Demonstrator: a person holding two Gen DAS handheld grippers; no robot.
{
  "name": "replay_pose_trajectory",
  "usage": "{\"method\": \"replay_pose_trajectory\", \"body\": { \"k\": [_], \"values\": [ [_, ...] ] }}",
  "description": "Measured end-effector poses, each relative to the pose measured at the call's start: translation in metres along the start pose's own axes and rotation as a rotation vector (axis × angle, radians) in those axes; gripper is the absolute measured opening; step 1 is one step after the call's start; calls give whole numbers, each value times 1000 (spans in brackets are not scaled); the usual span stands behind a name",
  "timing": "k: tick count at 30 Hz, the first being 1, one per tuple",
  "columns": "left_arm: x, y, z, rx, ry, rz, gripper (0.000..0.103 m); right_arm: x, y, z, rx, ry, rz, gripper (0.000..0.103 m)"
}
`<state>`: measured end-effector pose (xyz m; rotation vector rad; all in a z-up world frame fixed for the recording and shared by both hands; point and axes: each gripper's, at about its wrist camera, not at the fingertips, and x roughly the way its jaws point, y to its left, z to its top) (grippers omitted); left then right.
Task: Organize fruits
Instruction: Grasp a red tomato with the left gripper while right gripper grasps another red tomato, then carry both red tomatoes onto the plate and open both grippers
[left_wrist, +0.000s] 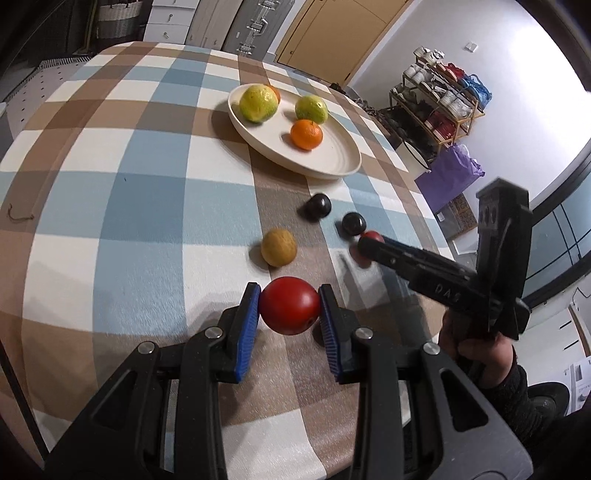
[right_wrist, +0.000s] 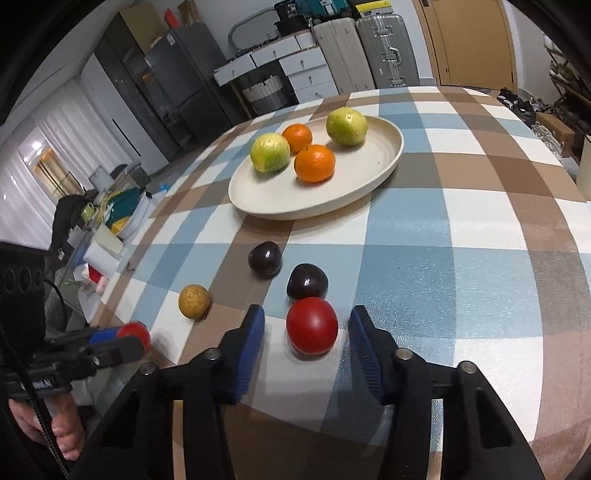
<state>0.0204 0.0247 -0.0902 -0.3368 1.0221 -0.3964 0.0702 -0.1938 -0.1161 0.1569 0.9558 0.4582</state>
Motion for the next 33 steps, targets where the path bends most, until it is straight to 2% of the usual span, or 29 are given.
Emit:
{"method": "replay_pose_trajectory", "body": {
  "k": [1,2,5,17,26,33],
  "values": [
    [0,1,3,0,-3,1,29,1,1,0,-7,0,-1,36],
    [-1,1,6,0,-5,2,29,2,1,0,-7,5,0,33],
    [-2,1,15,3,-16,9,29,1,-7,0,30,-5,39,29],
    [10,-8,67,30,-40,35,29,-23,-20,9,72,-110,93,29],
    [20,-21,119,51,-73,48,29,-26,-32,38,99,-141,104,29],
    [39,-30,170,82,-92,40,29,-27,-30,73,75,-178,117,29]
  ]
}}
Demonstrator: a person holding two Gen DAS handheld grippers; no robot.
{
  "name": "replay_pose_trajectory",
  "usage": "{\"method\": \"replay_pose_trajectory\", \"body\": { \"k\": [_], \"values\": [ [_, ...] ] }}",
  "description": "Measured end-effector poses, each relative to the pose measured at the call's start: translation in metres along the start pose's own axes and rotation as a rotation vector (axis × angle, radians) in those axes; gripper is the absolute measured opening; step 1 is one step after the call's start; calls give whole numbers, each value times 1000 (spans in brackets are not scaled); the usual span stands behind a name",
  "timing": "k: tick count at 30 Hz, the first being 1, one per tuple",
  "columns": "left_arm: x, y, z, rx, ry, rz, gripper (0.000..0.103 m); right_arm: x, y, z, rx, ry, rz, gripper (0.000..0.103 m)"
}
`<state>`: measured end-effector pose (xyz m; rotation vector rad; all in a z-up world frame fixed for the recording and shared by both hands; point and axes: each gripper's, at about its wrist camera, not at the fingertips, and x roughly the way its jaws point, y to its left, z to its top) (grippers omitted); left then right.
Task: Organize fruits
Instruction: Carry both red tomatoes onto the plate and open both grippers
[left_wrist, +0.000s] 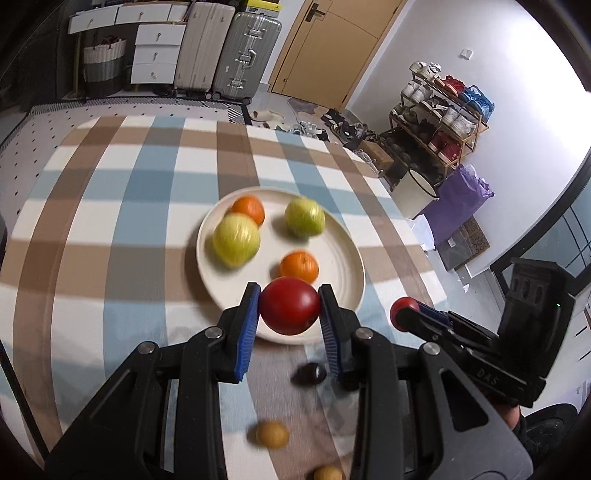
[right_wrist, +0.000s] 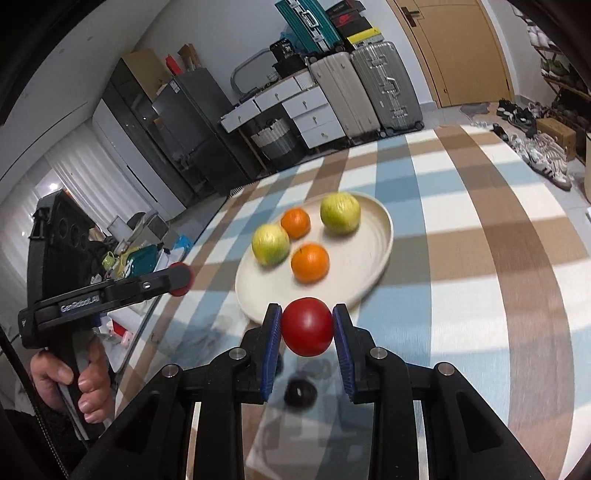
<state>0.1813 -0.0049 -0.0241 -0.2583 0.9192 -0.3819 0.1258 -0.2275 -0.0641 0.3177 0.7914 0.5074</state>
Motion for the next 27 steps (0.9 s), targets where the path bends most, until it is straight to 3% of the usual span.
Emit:
{"method": "replay_pose_trajectory", "body": {
  "k": [11,27],
  "values": [
    [61,5,48,-28,33,7,29,25,-2,41,-26,-17,8,29],
    [133,8,63,-38,100,-11,29,73,-30,54,-2,21,-21,29]
  ]
}}
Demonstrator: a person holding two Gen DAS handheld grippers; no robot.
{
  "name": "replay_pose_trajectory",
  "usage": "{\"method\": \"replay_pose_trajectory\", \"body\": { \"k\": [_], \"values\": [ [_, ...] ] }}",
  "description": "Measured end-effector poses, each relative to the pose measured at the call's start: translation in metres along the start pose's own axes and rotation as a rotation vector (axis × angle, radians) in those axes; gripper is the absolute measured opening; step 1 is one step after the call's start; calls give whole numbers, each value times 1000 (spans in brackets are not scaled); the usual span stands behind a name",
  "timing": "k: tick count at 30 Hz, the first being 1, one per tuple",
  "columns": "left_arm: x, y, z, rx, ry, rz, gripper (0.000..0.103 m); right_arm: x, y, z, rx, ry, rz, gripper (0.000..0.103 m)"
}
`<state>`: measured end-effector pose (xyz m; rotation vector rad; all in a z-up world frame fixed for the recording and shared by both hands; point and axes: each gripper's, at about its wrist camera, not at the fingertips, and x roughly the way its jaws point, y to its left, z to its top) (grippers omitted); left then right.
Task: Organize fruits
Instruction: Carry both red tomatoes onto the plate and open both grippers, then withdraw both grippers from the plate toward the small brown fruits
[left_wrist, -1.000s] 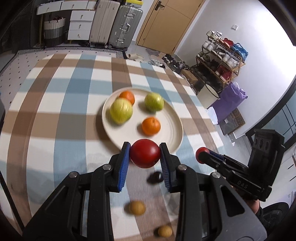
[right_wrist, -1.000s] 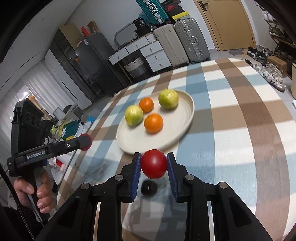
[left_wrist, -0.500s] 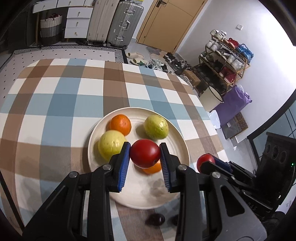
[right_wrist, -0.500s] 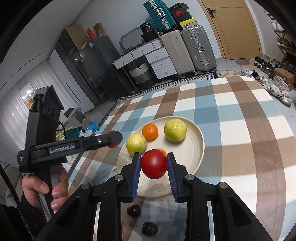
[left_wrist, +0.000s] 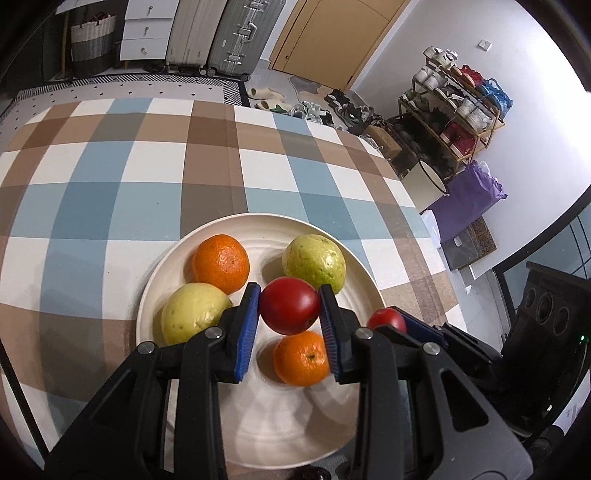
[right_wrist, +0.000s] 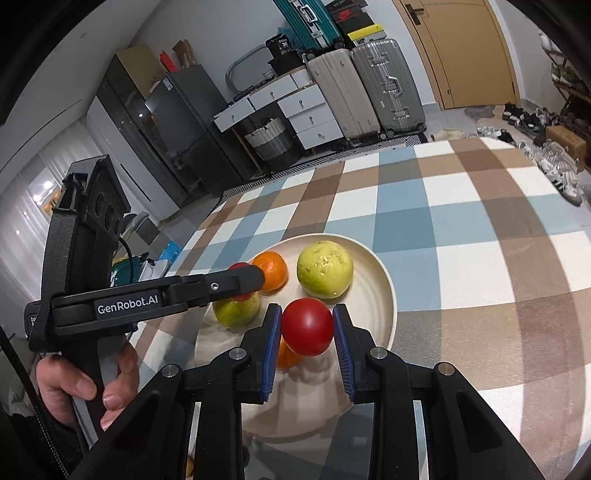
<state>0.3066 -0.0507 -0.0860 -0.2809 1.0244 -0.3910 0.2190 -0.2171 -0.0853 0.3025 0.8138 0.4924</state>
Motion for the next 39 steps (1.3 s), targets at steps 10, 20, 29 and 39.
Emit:
{"method": "replay_pose_trajectory", "body": {
  "k": [10,20,29,39],
  "values": [
    [16,1,2,-12,6,-22,29,10,2,-1,-1,-5,-13,29],
    [9,-6,7,-8,6,-34,39,3,4,-2,9,-49,-9,44],
    [-32,-16,-9,7,-31,-30,39,-32,10,-9,5,-94,-38,48],
    [-80,-21,-50,34,-58,27,39,-70,25,-30,-10,-106,-43,49]
  ]
}}
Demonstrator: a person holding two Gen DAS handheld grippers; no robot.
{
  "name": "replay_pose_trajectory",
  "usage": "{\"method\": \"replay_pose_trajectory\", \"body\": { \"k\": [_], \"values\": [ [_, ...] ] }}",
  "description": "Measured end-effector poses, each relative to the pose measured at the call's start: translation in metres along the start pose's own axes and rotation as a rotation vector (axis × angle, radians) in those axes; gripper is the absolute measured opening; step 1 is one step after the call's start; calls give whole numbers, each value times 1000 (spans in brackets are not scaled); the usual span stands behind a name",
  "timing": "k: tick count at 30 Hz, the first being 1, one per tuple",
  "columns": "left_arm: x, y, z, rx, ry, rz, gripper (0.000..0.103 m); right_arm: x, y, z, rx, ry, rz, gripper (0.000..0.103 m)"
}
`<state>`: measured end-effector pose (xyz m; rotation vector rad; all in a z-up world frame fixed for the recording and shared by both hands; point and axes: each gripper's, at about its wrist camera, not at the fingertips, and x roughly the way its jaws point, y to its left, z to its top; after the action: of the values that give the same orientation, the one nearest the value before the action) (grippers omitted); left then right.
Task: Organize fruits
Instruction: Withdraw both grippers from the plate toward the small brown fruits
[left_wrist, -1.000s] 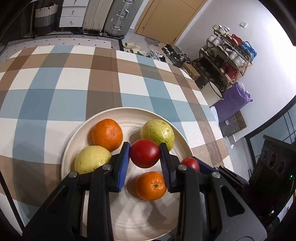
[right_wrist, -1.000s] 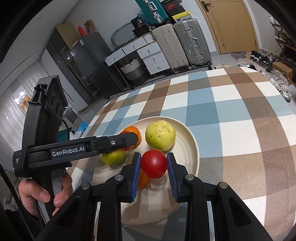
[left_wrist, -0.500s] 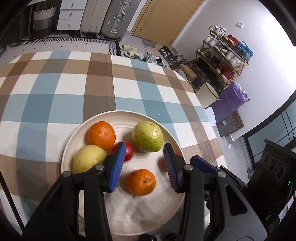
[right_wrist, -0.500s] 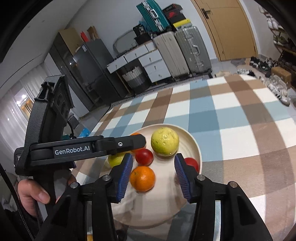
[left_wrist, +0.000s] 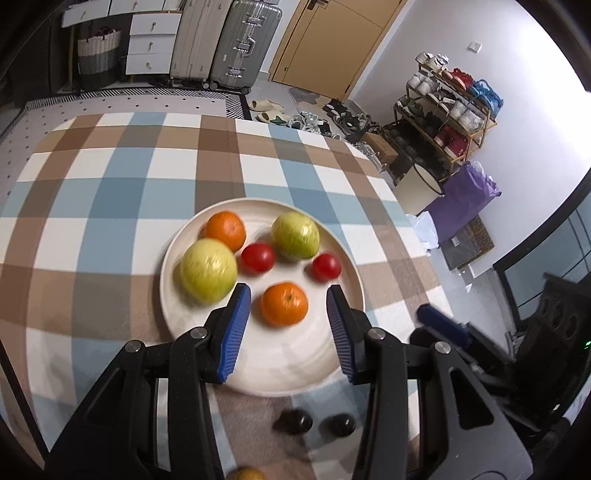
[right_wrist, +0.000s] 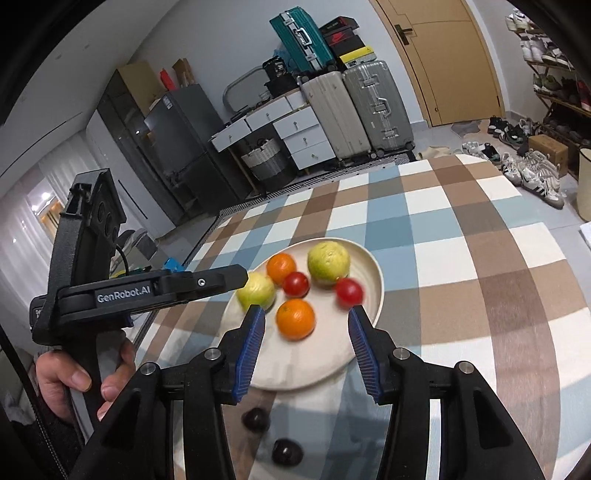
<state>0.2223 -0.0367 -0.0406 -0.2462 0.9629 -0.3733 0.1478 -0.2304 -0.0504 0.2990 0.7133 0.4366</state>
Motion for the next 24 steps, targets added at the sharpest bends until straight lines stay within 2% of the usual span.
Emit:
{"method": "replay_pose_trajectory", "body": {
  "k": [3,5,8,14,15,17,21,24],
  "values": [
    [-15,-6,-14,31,-21,31,39,-13,10,-5,-28,-31,-15,52],
    [-27,-11,-23,58,-42,49,40,-21,15,-8,-39,-50,-28,61],
    [-43,-18,-34,86,-76,70,52,-31,21,-11,-47,-77,-41,71],
    [-72,-28,-50,102,-118,82,58,-55,35,-14,-74,-134,-72,82],
    [-79,-29,-55,105,-127,88,63,-57,38,-14,-78,-140,-73,83],
    [-87,-32,-61,108,-142,104,81,-65,44,-17,-88,-155,-63,84],
    [-109,-39,-77,130,-189,128,84,-78,54,-25,-104,-187,-50,90],
    [-125,-44,-92,144,-218,150,91,-88,59,-32,-108,-201,-33,99]
  ]
}}
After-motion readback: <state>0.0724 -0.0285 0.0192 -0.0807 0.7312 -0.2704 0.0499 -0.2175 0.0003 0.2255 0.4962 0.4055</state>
